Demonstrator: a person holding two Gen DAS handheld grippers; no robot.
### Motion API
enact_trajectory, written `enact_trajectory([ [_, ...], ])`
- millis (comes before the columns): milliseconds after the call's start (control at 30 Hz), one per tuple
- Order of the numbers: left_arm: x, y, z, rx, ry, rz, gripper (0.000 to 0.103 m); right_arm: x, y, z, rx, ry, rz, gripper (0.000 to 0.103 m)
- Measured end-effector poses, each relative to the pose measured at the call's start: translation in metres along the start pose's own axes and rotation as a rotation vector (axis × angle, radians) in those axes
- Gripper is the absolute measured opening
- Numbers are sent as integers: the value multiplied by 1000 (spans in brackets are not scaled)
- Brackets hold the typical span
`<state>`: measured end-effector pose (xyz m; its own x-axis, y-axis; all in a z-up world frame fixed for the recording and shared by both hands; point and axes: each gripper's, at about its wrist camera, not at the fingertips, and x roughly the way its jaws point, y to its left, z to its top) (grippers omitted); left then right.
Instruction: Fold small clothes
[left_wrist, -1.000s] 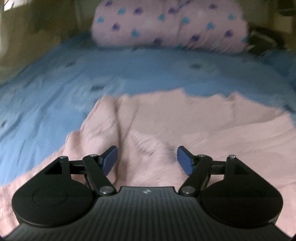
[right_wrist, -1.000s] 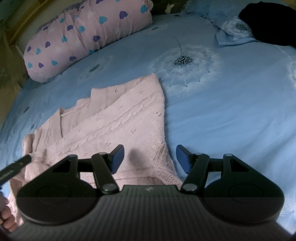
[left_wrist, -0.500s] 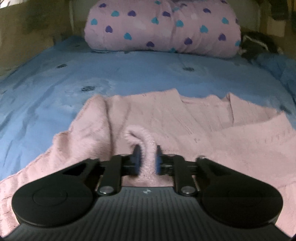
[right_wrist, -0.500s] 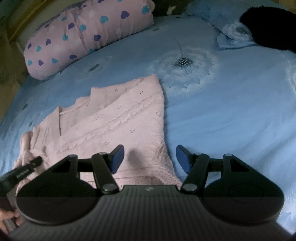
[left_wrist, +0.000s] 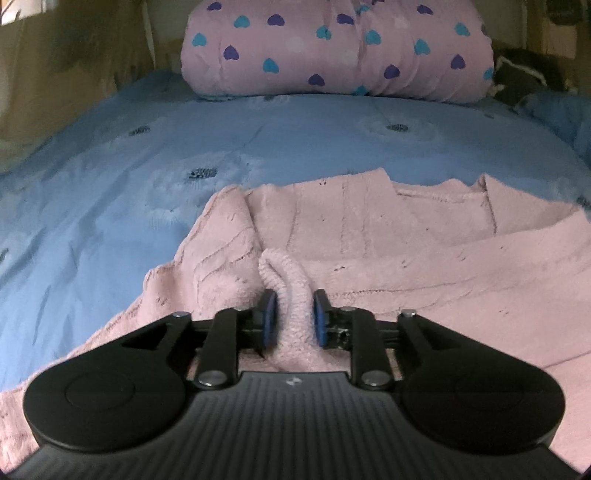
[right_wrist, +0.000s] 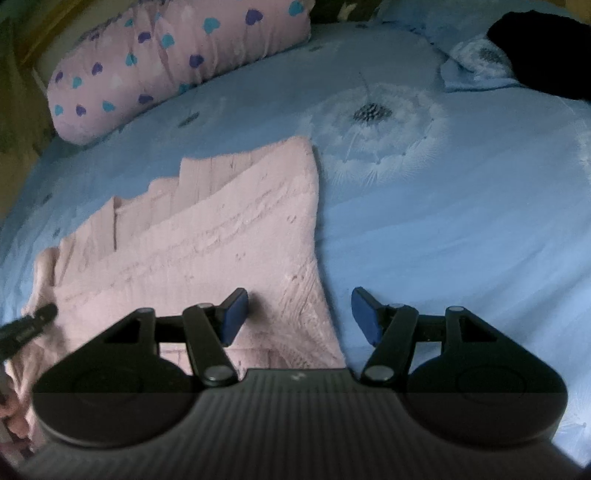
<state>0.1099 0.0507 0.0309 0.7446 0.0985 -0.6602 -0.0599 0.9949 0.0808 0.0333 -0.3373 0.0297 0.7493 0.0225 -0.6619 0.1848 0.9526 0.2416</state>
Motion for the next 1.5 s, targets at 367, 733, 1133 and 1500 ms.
enact_trajectory([
  [367,-63,41,0,13,-43,72,74,-12,0,-2,6,-27,24,64],
  [733,-91,136,-21,9,37,285,83,-28,8,-10,-58,-51,55,64],
  [1133,-69,210,-51,-156,237,266,86,-24,15,-15,-96,-42,34,64],
  [1500,-67,218,-66,-304,269,113,73,-23,17,-16,-95,-47,23,64],
])
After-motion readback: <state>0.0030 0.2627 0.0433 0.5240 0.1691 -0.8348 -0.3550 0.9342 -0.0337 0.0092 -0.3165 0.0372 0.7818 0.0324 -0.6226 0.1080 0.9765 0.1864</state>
